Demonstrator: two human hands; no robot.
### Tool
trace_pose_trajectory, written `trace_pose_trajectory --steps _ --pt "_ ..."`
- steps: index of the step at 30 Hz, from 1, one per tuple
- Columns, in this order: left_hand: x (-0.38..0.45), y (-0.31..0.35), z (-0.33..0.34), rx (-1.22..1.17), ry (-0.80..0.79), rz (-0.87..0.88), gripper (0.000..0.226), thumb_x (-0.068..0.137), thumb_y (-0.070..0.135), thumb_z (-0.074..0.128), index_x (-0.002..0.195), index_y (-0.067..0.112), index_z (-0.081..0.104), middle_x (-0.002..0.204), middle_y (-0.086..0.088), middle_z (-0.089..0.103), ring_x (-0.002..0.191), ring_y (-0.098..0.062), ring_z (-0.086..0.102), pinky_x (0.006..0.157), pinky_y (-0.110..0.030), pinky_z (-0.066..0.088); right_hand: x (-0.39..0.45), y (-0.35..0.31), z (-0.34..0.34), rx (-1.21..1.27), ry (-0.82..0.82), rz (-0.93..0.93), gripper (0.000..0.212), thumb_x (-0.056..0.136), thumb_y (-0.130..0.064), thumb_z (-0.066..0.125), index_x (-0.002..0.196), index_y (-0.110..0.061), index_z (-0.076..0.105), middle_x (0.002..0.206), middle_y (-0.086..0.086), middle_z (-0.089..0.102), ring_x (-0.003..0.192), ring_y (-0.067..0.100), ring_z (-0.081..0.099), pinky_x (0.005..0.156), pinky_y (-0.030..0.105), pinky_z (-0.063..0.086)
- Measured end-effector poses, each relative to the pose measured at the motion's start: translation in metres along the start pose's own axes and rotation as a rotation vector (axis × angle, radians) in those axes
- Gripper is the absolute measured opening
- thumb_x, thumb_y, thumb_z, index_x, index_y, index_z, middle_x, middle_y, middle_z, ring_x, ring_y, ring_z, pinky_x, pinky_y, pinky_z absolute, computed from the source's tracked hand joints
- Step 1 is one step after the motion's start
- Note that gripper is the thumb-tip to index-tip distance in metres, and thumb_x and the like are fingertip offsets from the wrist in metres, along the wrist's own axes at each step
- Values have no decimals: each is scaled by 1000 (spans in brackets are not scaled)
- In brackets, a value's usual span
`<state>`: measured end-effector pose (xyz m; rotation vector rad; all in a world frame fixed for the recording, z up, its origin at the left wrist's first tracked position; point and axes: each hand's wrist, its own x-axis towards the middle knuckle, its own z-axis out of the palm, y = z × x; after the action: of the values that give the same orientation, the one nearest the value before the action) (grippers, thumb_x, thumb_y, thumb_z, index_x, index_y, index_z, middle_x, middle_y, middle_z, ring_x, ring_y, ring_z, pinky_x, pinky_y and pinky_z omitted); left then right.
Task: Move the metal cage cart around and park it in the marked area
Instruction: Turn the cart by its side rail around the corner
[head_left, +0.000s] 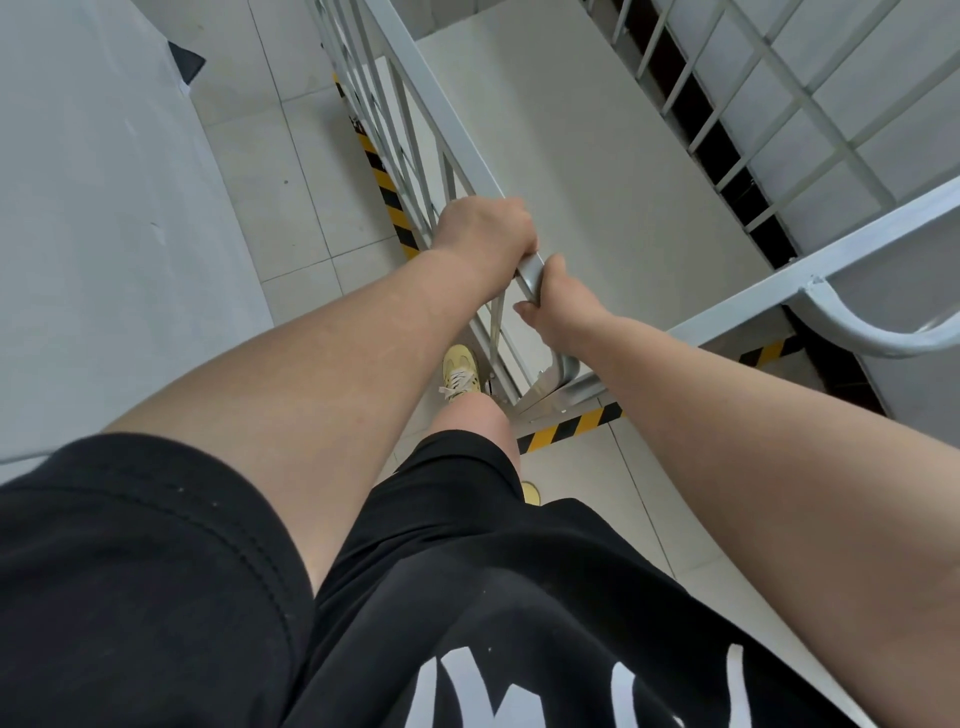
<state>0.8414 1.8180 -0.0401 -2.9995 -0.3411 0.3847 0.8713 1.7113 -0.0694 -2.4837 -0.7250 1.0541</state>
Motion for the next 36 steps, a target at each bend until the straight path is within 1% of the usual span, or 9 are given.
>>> trace_pose_trajectory --steps 8,13,16,21,25,27,29,33,36 --pt "4 9 5 -35 27 -28 28 93 18 53 117 23 64 122 -6 56 109 -31 59 74 -30 38 3 10 -6 -31 7 12 29 97 -19 48 99 -9 21 93 15 44 82 28 45 67 33 30" --pt "11 17 -7 59 -18 -1 23 88 14 60 109 17 65 115 -8 58 102 -34 63 67 -31 36 5 14 -12 -39 -2 26 29 97 -19 48 98 -8 21 93 15 45 83 28 44 68 34 31" --pt "11 18 -9 73 -20 4 26 88 16 60 114 19 64 117 -8 58 103 -33 62 67 -30 36 5 14 -12 -29 -7 22 29 97 -19 48 98 -8 21 92 15 45 82 28 44 68 34 31" --pt "12 26 -14 105 -24 50 32 89 10 58 120 15 52 123 -10 49 97 -33 64 66 -32 38 5 14 -16 -9 -27 7 28 97 -19 49 98 -8 24 79 9 44 84 28 45 68 33 29" --pt "8 32 -6 75 -31 0 33 88 -1 51 117 13 48 114 -11 60 100 -35 62 73 -33 46 3 15 -16 -6 -43 -7 29 97 -17 48 116 0 33 111 24 56 105 38 55 70 33 30" --pt "5 34 -4 53 -37 -17 30 90 1 50 116 14 47 106 -10 66 105 -35 60 73 -32 45 3 17 -17 -6 -39 -8 23 97 -16 47 106 -5 29 116 26 56 107 39 55 70 33 30" --pt "7 35 -7 60 -44 1 28 89 4 53 115 15 47 105 -9 66 103 -34 60 66 -31 38 3 18 -19 -10 -37 -2 26 97 -16 47 100 -8 23 111 26 56 107 39 55 69 33 30" --pt "15 35 -19 81 -50 58 31 88 8 58 117 15 50 124 -10 51 96 -33 64 65 -32 38 5 22 -24 -12 -38 6 26 97 -16 49 112 -2 33 118 26 56 108 39 55 70 33 31" --pt "15 42 -20 70 -58 91 38 86 4 57 122 14 48 137 -11 37 97 -32 64 59 -27 35 6 26 -26 8 -73 9 46 95 -15 52 130 4 29 124 24 55 112 38 54 78 35 37"
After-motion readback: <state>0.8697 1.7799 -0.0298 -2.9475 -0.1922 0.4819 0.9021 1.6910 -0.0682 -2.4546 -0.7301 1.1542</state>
